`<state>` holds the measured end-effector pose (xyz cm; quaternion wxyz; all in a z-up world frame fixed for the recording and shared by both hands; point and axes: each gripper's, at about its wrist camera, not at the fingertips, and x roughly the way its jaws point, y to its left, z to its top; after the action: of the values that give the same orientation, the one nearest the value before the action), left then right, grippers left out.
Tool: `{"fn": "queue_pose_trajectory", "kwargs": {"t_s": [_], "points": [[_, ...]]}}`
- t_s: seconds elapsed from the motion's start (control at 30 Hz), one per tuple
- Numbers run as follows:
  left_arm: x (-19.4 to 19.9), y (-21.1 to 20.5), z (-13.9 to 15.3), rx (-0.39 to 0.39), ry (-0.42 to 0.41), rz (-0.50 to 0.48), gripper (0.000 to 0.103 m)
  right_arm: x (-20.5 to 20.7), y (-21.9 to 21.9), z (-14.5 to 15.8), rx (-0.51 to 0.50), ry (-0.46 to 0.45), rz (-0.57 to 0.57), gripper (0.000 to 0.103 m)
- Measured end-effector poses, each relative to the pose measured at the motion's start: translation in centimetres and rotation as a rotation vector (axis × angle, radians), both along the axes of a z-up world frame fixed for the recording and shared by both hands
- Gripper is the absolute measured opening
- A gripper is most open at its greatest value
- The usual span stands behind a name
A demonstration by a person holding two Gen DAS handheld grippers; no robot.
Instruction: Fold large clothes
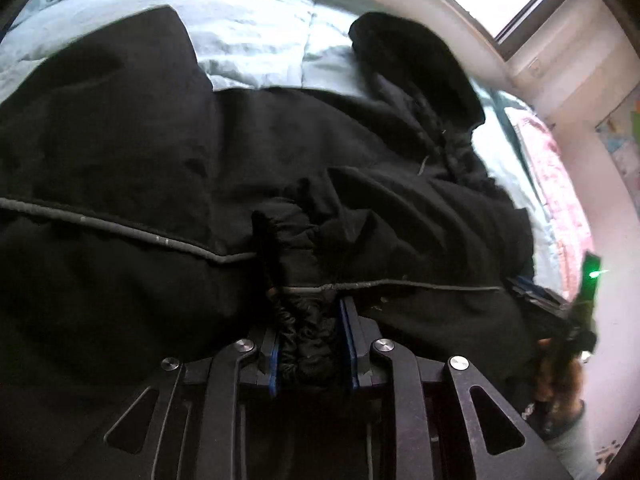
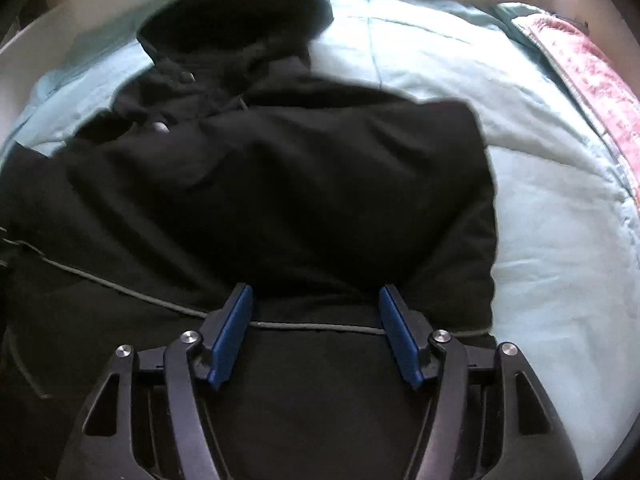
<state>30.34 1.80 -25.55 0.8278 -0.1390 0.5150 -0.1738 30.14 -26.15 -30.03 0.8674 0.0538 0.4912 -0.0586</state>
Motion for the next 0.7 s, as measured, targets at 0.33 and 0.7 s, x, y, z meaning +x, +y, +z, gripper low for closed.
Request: {"fn": "queue_pose_trajectory", "kwargs": {"t_s": [0.33, 0.7], "points": [[-5.6, -3.2, 11.2, 0.12, -0.391, -0.069, 0.059, -4.5, -1.5, 5.3, 0.163, -0.111, -0.014, 0.067], [-0.2, -6.5, -1.5, 0.0, 0.026, -0.013, 0.059, -7.0, 2.1, 0.3, -0.126, -0.083, -0.002, 0.071]]}}
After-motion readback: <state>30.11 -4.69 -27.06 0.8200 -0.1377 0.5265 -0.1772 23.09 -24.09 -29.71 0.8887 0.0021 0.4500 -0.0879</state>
